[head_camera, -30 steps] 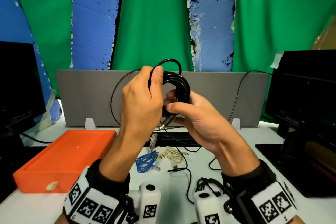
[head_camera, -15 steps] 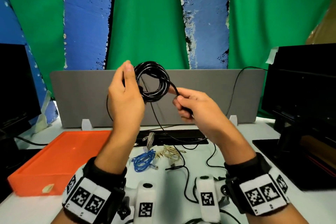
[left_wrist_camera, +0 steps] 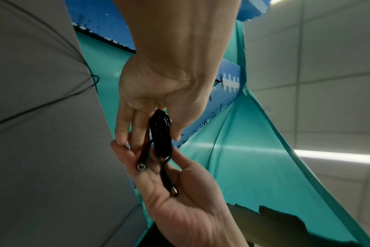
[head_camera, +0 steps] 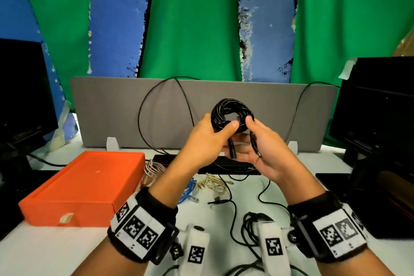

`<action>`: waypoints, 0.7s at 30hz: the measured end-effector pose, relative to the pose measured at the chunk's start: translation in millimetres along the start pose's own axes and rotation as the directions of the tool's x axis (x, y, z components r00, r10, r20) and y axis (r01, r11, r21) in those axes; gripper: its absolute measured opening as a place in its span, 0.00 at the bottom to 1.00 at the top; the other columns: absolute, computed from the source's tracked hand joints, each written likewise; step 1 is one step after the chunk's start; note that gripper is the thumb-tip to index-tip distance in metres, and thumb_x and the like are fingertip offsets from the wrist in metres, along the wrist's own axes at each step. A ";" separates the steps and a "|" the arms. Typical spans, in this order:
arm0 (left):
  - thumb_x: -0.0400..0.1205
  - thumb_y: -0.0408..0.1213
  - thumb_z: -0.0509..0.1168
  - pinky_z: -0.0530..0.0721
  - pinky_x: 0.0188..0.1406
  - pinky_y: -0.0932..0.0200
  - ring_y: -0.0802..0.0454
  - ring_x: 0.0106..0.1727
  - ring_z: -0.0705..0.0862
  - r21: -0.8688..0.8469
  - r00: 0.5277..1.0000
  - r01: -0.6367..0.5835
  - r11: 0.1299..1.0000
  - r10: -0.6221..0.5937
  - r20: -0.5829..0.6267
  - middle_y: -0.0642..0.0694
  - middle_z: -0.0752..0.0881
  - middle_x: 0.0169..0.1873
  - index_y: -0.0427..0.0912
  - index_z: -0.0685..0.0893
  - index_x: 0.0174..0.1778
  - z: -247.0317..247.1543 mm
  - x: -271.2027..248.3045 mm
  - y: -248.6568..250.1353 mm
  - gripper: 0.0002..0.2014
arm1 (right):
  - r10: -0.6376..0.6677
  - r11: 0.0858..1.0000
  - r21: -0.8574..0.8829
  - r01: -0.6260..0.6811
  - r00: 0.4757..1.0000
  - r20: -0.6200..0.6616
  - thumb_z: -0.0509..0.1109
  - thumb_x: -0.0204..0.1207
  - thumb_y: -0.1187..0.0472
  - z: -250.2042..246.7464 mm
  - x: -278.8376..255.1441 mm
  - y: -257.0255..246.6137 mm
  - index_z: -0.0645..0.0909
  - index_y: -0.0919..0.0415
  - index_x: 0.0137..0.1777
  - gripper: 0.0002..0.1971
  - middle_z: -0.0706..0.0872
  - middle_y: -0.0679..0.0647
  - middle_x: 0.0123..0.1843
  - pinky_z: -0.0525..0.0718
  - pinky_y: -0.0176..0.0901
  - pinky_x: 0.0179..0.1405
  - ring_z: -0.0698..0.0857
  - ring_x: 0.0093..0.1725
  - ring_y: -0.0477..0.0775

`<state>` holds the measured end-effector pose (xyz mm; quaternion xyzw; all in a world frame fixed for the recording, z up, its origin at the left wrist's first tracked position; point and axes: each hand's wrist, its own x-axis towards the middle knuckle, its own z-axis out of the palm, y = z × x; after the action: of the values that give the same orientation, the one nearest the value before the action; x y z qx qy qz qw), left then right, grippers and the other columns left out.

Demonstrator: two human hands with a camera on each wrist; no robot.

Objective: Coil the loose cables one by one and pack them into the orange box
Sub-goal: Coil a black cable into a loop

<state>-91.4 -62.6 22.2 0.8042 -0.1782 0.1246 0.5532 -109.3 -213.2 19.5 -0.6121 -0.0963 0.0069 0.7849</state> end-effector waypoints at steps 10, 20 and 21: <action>0.81 0.68 0.57 0.84 0.51 0.48 0.44 0.49 0.85 0.743 0.792 -0.328 0.583 -0.259 0.553 0.46 0.87 0.46 0.46 0.88 0.50 32.8 -22.8 -17.9 0.28 | 0.116 0.938 -0.303 -0.167 0.977 -0.180 0.57 0.91 0.54 -71.1 16.5 -13.0 0.80 0.66 0.67 0.18 0.92 0.66 0.54 0.93 0.53 0.37 0.93 0.42 0.69; 0.81 0.52 0.70 0.80 0.61 0.49 0.42 0.66 0.78 0.409 0.346 -0.523 0.748 -0.253 0.904 0.43 0.80 0.68 0.44 0.74 0.75 87.2 -77.3 -32.7 0.29 | 0.234 0.807 -0.533 -0.254 0.966 -0.105 0.57 0.91 0.53 -82.4 23.8 -11.0 0.80 0.63 0.66 0.17 0.93 0.66 0.53 0.91 0.48 0.33 0.93 0.44 0.70; 0.81 0.50 0.71 0.79 0.62 0.50 0.44 0.66 0.78 0.364 0.311 -0.503 0.784 -0.229 0.923 0.45 0.80 0.69 0.46 0.76 0.74 87.0 -76.6 -32.9 0.27 | 0.259 0.793 -0.547 -0.269 0.961 -0.097 0.57 0.91 0.53 -82.7 24.0 -8.4 0.80 0.64 0.66 0.17 0.92 0.66 0.52 0.91 0.47 0.32 0.93 0.44 0.70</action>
<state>-146.5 -121.7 -67.1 0.8299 -0.4883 -0.2664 0.0439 -73.4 -291.6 11.8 -0.8208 -0.0011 0.0829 0.5652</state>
